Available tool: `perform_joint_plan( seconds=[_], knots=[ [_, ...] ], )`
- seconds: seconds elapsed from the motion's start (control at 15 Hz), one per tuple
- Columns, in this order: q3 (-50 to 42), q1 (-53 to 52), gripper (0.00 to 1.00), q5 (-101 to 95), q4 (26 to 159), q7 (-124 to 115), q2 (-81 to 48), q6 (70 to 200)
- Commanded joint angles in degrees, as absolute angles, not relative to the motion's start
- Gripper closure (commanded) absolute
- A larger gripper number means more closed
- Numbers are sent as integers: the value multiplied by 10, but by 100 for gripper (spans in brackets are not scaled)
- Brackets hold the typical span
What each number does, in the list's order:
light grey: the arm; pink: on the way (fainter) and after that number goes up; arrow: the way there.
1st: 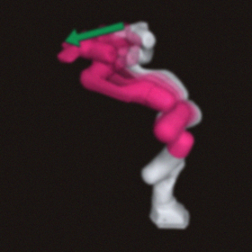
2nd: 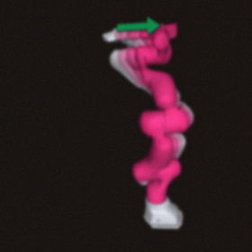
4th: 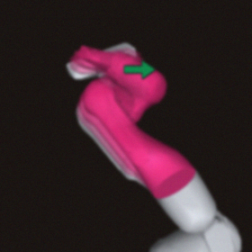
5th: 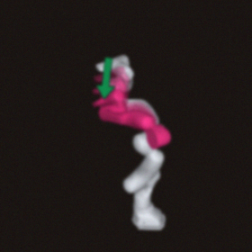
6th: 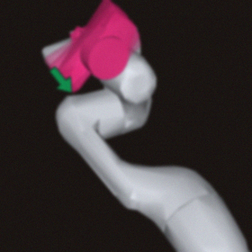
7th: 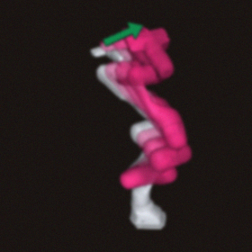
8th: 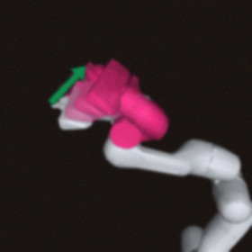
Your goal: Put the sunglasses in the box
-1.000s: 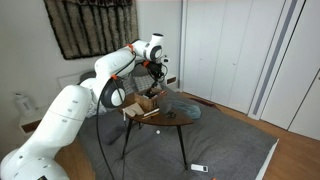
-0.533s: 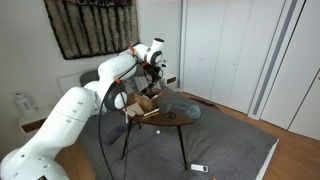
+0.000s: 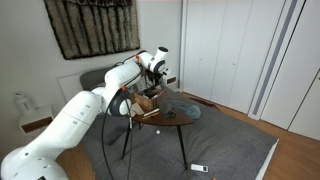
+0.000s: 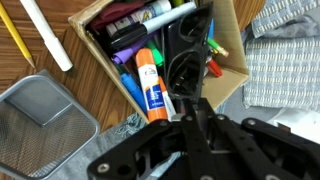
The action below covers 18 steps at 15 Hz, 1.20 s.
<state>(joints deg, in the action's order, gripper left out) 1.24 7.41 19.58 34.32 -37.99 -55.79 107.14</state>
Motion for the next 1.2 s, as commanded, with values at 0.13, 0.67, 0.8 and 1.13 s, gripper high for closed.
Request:
perform_joint_plan(
  seconds=[0.13, 0.67, 0.8, 1.13],
  knots=[
    [26, 92, 94, 237, 295, -488, -610, 1108],
    [34, 90, 94, 247, 284, -583, -642, 1154],
    [33, 89, 94, 244, 284, -606, -646, 1164],
    [31, 90, 68, 238, 282, -631, -655, 1184]
  ],
)
